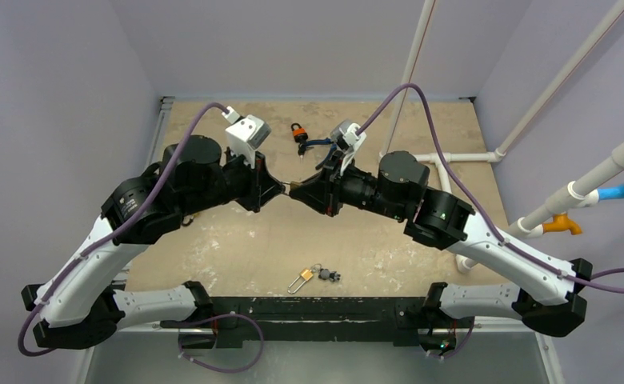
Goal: Lock with the key
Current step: Lock the lock.
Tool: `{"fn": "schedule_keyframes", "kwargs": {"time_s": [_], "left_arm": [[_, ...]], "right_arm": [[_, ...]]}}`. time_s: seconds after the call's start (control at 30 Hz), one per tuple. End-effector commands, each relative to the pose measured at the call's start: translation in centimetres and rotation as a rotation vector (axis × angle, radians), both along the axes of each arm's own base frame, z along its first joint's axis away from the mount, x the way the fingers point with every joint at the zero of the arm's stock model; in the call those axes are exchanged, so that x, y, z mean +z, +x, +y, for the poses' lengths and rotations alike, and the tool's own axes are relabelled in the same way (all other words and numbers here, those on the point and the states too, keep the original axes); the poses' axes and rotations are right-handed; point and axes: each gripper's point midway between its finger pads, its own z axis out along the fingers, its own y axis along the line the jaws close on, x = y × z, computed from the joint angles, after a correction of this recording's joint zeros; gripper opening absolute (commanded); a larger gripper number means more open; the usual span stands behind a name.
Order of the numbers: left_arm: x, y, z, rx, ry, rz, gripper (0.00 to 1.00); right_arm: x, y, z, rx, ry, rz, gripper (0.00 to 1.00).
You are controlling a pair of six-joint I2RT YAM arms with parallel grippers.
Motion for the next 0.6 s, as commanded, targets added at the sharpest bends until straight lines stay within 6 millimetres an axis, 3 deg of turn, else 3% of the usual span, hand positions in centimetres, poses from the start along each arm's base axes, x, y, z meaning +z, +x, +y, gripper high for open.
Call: {"fn": "schedule_keyframes", "kwargs": {"time_s": [0.0,0.2,0.57], "left_arm": [[9.7,-6.8,-7.1,-0.436,-0.472,-0.057,0.0],[12.6,-9.2,-6.8,-0.551,-0.594,-0.082,0.0],[13.7,-10.8,-7.4,-0.639,-0.61,-0.085,0.0]], "right_arm": [[0.6,1.9,3.0,-0.034,0.059,-0.051,0.0],[-0.3,1.5,4.1,0.01,0.067,-0.018,0.0],[-3.0,1.6,5.5,0.037,0.014,0.024,0.0]]}}
